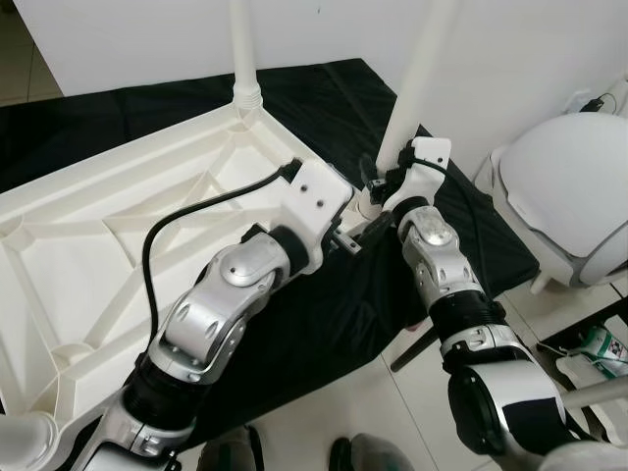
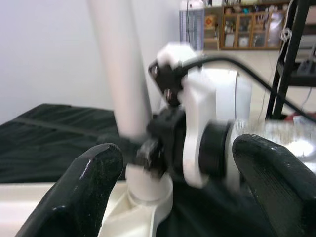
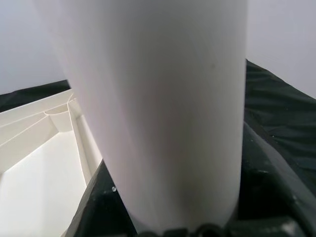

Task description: Building children table

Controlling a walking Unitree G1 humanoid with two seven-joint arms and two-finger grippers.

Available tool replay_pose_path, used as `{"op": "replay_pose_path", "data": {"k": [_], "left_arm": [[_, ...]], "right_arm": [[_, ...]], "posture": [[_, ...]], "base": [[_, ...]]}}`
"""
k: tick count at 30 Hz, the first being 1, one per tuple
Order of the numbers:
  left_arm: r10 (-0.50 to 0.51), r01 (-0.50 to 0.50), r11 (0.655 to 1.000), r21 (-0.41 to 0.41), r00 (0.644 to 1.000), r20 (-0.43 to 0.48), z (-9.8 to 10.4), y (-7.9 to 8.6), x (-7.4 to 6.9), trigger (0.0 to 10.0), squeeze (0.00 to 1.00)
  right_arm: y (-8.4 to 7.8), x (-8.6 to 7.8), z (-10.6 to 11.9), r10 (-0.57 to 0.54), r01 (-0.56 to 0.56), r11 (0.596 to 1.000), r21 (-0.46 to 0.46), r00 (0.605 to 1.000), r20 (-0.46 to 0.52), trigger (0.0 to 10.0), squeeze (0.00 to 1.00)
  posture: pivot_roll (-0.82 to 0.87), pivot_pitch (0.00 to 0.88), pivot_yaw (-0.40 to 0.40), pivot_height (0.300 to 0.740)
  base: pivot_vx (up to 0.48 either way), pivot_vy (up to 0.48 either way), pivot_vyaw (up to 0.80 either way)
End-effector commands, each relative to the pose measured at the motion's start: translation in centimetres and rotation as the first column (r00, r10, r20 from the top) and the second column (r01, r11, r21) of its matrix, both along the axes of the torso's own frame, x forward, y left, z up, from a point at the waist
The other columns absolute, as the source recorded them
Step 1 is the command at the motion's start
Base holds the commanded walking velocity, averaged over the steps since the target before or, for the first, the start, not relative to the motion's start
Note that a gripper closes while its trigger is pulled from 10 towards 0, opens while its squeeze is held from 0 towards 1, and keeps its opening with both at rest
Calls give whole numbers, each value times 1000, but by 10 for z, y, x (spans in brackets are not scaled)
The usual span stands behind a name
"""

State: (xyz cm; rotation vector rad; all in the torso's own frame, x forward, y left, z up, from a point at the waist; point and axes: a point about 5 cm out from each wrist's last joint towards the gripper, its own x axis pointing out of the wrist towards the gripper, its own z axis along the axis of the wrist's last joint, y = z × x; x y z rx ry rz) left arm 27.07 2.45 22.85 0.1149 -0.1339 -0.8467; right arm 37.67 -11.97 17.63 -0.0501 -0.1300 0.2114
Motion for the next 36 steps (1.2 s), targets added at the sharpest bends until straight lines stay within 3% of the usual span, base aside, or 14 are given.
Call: {"op": "replay_pose_path", "data": {"k": [1, 3, 8, 11, 13, 17, 19, 26, 36], "left_arm": [[35, -35, 999, 7, 999, -29, -1, -2, 7, 10000, 0], [85, -85, 996, -14, 996, -31, 5, -2, 17, 10000, 0], [111, -113, 993, -41, 993, -37, 12, -3, 24, 10000, 0], [161, -166, 981, -105, 986, -47, 28, 1, 37, 10000, 0], [161, -166, 981, -105, 986, -47, 28, 1, 37, 10000, 0], [175, -178, 964, -198, 984, -32, 52, 8, 48, 10000, 0], [175, -178, 964, -198, 984, -32, 52, 8, 48, 10000, 0], [83, -85, 945, -317, 996, -20, 82, 6, 49, 10000, 0], [-37, 44, 942, -334, 999, 26, 98, -6, 43, 10000, 0]], "right_arm": [[-8, 1, 6, -12, 12, 1000, -2, 1000, 13, 10000, 0], [-8, 1, 16, 1, -1, 1000, -3, 998, 61, 10000, 0], [-8, 1, 23, 16, -16, 1000, -7, 995, 94, 10000, 0], [-5, 0, 30, 54, -52, 999, -17, 990, 130, 10000, 0], [-5, 0, 30, 54, -52, 999, -17, 990, 130, 10000, 0], [-6, -1, 32, 88, -83, 995, -47, 986, 141, 10000, 0], [-6, -1, 32, 88, -83, 995, -47, 986, 141, 10000, 0], [-3, -4, 24, 185, -170, 976, -136, 977, 109, 10000, 0], [-2, -3, 21, 209, -192, 967, -168, 974, 90, 10000, 0]], "posture": [[-8, 31, -29, 740], [-15, 22, -31, 740], [-15, 14, -33, 740], [-16, 2, -36, 740], [-16, 2, -36, 740], [-13, 0, -40, 740], [-13, 0, -40, 740], [-17, 0, -36, 740], [-18, 0, -34, 740]], "base": [[0, 0, 0], [0, 0, 0], [0, 0, 0], [0, 0, 0], [0, 0, 0], [0, 0, 0], [0, 0, 0], [0, 0, 0], [0, 0, 0]]}}
